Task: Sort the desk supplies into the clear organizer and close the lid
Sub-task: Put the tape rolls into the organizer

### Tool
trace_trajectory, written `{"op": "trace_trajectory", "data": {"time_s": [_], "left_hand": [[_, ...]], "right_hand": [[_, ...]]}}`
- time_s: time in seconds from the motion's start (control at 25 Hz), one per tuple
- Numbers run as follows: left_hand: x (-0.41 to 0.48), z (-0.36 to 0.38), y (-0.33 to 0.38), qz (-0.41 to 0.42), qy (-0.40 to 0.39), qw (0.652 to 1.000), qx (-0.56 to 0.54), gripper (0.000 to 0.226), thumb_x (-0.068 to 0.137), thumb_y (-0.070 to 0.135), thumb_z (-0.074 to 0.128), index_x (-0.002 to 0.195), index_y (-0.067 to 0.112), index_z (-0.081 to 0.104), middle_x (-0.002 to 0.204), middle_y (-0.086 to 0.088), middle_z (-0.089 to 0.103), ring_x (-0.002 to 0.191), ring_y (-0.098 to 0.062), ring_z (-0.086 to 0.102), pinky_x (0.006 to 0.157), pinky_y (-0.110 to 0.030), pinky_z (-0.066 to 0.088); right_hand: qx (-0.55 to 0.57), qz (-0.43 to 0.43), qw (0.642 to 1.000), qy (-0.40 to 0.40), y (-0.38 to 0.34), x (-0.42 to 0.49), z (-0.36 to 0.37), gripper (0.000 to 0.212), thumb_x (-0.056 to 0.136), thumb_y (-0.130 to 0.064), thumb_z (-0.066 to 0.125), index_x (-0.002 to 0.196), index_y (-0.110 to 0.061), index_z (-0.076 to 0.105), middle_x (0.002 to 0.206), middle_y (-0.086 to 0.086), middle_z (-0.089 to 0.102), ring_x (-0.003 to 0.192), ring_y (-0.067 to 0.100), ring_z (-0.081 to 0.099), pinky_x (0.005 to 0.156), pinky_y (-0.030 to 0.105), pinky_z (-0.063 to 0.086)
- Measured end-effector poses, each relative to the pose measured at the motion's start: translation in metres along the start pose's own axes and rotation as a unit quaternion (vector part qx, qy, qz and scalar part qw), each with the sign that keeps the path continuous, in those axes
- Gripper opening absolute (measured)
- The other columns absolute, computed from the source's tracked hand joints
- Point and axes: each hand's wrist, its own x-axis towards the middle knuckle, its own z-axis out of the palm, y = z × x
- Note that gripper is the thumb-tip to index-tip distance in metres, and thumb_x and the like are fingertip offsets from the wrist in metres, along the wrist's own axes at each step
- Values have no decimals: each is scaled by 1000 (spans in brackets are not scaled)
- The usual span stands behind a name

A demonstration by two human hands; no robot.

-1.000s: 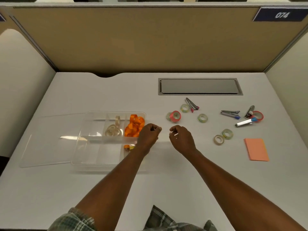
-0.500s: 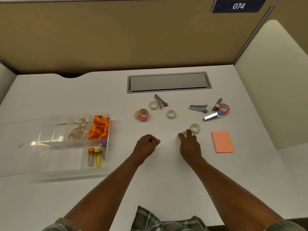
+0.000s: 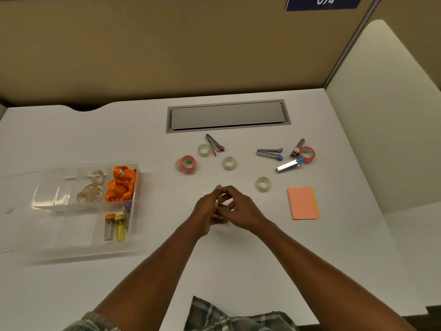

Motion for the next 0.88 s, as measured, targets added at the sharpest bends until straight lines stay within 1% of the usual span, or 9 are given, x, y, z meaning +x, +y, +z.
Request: {"op": "trace_trajectory", "data": {"time_s": [0.12, 0.2, 0.32, 0.4, 0.52, 0.64, 0.72, 0.8, 0.88], "left_hand": [[4, 3, 1, 11, 18, 999, 25, 43, 100, 43, 50, 107, 4, 65, 84, -13, 64, 68, -26, 61, 59, -34, 50], [5, 1, 1, 3, 28, 999, 41, 42, 100, 41, 49, 107, 2, 62, 78, -14, 59, 59, -23, 55, 52, -30, 43], [3, -7, 1, -8, 32, 998, 60, 38, 100, 40, 49, 104, 4, 61, 80, -13, 59, 59, -22, 54, 52, -29, 40], [1, -15, 0, -12, 27, 998, 58, 34, 100, 37, 50, 103, 5, 62, 82, -13, 60, 60, -23, 56, 52, -29, 41], [-2, -31, 1, -10, 29, 999, 41, 27, 97, 28, 49, 104, 6, 61, 86, -15, 60, 61, -25, 56, 53, -29, 40], [-7, -50, 5, -3, 47, 999, -2, 22, 90, 19, 43, 100, 4, 57, 86, -19, 60, 60, -27, 55, 53, -30, 41], [-13, -67, 9, 10, 59, 997, -51, 22, 89, 15, 39, 99, 3, 54, 85, -21, 60, 59, -28, 53, 52, -31, 42], [-21, -87, 15, 30, 72, 993, -90, 23, 90, 13, 38, 101, 1, 54, 84, -22, 59, 58, -29, 54, 52, -31, 43], [-29, -115, 22, 55, 93, 988, -109, 26, 92, 16, 38, 104, 1, 55, 80, -20, 60, 56, -27, 54, 49, -29, 41]], "right_hand": [[-71, -57, 989, 119, 13, 8, -15, 35, 85, -37, 69, 117, -24, 63, 111, -6, 65, 81, 11, 64, 73, 30, 54], [-220, -28, 955, 197, 37, 19, -32, 47, 87, -31, 66, 131, -20, 56, 131, 7, 55, 107, 23, 59, 83, 38, 52], [-394, 93, 906, 123, 69, 29, -53, 67, 92, -29, 59, 153, -25, 31, 157, 15, 27, 131, 36, 39, 96, 44, 46], [-427, 84, 894, 108, 79, 29, -55, 62, 93, -22, 56, 151, -26, 34, 147, 15, 37, 122, 34, 46, 88, 41, 49], [-400, 42, 904, 143, 76, 32, -49, 51, 86, -15, 58, 136, -21, 49, 115, 14, 49, 100, 33, 54, 72, 38, 51], [-249, 58, 952, 168, 50, 37, -29, 45, 83, -30, 65, 125, -24, 51, 99, 9, 57, 87, 24, 56, 74, 36, 50], [-17, 102, 981, 162, 15, 40, -1, 29, 89, -33, 60, 117, -25, 57, 90, 9, 65, 78, 20, 59, 71, 32, 50], [265, 173, 943, 107, -23, 43, 32, 24, 94, -27, 50, 111, -17, 64, 91, 14, 67, 74, 23, 63, 65, 32, 52], [398, 191, 896, 52, -57, 48, 64, 32, 95, -22, 46, 114, -7, 65, 94, 20, 68, 78, 29, 66, 67, 34, 55]]}}
